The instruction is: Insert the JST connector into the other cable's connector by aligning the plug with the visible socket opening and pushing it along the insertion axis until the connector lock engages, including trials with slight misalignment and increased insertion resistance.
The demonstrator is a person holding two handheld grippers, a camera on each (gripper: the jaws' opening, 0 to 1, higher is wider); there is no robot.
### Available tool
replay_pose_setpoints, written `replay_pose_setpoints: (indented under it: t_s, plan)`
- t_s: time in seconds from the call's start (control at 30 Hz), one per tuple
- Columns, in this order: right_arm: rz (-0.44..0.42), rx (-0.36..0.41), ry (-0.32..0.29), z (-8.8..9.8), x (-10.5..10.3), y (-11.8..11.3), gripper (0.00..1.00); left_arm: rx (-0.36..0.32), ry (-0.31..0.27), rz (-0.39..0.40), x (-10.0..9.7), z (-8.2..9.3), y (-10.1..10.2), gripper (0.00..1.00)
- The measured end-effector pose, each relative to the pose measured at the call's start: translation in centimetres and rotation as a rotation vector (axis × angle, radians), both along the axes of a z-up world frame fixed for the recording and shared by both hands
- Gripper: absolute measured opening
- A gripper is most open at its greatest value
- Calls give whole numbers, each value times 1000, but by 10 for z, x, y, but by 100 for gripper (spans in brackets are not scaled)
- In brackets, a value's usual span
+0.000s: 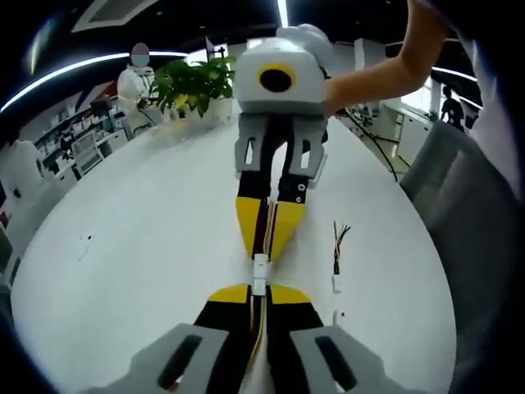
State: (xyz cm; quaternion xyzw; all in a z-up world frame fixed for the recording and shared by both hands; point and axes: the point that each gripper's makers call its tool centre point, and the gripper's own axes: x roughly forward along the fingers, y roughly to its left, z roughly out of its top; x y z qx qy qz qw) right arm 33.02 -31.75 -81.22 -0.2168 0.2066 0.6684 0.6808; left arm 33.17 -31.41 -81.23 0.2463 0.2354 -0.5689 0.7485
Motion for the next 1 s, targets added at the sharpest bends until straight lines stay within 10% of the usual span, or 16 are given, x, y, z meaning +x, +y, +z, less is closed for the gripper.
replay_pose_setpoints:
  t_s: [1.0]
  plan:
    - [-42,23,-18,-11,20,12,3,32,-11,48,26,-11,11,0]
